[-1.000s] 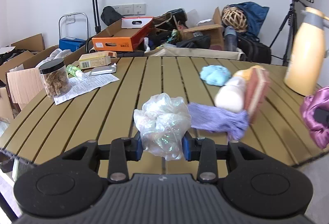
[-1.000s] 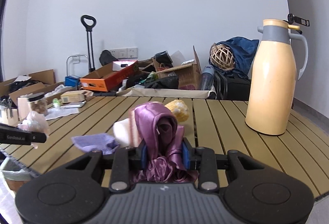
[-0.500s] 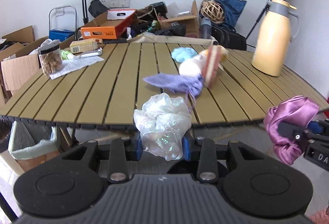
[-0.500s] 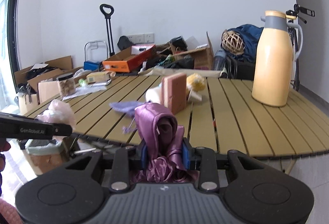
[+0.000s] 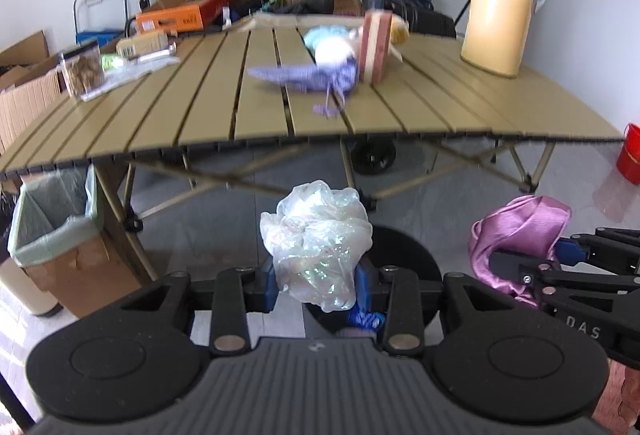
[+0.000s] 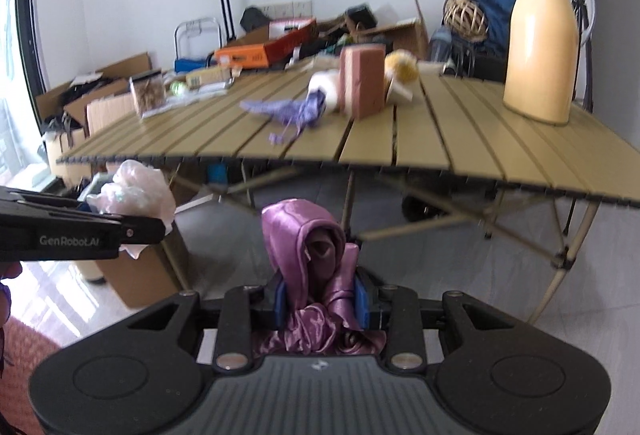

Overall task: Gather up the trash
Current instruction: 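Carry the plastic bag and scrunchie with both tools over the black bin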

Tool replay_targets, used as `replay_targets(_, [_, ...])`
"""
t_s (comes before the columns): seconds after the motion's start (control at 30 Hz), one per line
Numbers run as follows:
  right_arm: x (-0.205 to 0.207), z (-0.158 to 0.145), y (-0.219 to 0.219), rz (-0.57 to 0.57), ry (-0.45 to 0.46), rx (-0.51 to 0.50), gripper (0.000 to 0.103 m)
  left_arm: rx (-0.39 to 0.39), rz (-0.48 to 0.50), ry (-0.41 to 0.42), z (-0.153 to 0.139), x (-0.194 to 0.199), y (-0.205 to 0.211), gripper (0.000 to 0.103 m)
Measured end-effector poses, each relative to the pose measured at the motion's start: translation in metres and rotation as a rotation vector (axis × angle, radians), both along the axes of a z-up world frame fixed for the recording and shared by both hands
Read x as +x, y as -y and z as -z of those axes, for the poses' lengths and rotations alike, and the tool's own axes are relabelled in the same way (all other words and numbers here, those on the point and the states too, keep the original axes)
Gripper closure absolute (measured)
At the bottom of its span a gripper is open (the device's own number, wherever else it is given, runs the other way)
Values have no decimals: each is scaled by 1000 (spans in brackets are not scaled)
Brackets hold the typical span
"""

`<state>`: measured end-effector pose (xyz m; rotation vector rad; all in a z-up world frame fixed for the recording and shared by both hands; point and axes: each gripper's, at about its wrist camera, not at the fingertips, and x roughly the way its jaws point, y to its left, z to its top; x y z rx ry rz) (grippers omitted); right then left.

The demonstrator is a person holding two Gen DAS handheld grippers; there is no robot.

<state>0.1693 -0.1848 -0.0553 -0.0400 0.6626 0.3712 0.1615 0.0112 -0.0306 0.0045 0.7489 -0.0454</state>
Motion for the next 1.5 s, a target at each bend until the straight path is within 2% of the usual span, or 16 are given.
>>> replay_targets(0.63, [-15,79,-11,-1,-274,-67,72,10,1,-228,85,-17,-4,67])
replay_targets(0.97, [-12,111,-15,11,-367,-93,72,2,-27,-294,114,-10,-14,67])
replay_targets(1.13, [-11,122,-16,14,-395,-105,72,-14,-35,-316,123,-6,-19,67])
replay_targets(1.5, [2,123,-24,17,-386,-126,72,-35,-54,-330,131,4,-29,67])
